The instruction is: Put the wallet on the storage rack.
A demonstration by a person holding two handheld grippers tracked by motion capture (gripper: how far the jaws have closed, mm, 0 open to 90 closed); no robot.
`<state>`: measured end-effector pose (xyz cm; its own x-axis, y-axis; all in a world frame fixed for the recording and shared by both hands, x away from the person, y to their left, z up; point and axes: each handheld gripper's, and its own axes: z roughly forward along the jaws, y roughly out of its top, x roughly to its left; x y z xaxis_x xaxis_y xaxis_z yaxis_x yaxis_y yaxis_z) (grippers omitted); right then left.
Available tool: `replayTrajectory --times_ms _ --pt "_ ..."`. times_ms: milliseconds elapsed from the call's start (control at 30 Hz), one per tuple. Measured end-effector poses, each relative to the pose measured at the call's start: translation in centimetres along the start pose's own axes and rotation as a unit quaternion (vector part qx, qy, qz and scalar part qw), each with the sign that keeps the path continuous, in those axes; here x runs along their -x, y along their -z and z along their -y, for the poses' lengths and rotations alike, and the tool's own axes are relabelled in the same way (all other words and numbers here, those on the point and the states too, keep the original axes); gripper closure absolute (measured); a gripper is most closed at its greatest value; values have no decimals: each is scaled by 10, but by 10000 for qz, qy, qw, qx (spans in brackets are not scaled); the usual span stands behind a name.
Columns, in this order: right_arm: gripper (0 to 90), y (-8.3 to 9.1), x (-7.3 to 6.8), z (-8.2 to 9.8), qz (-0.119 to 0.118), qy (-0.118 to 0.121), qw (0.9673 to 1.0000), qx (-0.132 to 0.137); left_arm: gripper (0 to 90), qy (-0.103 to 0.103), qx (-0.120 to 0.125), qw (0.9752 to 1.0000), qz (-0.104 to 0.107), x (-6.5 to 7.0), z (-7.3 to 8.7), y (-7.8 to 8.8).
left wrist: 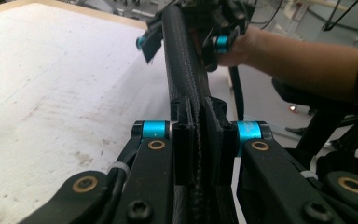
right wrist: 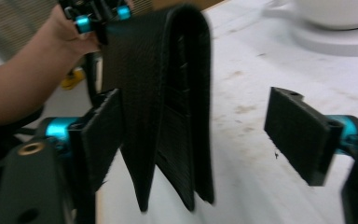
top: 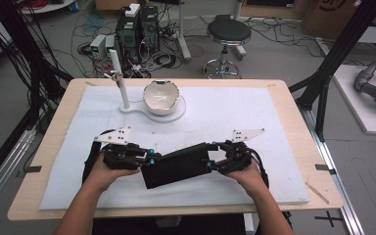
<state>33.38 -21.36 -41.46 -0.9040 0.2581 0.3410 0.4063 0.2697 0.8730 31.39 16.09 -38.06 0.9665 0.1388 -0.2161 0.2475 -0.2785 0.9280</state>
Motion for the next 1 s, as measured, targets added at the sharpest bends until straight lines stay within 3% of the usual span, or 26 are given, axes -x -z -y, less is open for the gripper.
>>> replayTrajectory --times_ms 67,133,200,233,400,533,600,667,800,1000 --pt "420 -5 -2 0 -230 7 9997 -67 816 35 3 10000 25 -1 1 0" --pt "612 -8 -3 -1 -426 45 9991 -62 816 64 -11 10000 13 -2 3 0" --pt "732 -7 -2 -1 -536 -19 9986 -16 812 148 75 9999 32 -6 6 2" --pt "752 -7 -2 -1 -613 -59 9981 17 808 192 105 9998 23 -7 6 3" --pt "774 -8 -6 -4 -679 -74 9977 -22 772 370 181 9992 -13 -11 7 7" --pt "777 -7 -10 -6 -695 42 9976 -52 669 548 390 9977 -101 -13 6 13" --pt "776 -6 -12 -6 -620 85 9980 -95 585 581 372 9973 -242 -15 5 17" --pt "777 -4 -12 -6 -596 124 9981 -54 558 652 397 9966 -300 -17 6 21" --pt "776 5 -14 -8 -492 173 9986 73 470 822 437 9941 -549 -21 7 31" --pt "775 22 -13 -11 -218 198 9993 249 339 904 315 9897 -1061 -25 7 48"
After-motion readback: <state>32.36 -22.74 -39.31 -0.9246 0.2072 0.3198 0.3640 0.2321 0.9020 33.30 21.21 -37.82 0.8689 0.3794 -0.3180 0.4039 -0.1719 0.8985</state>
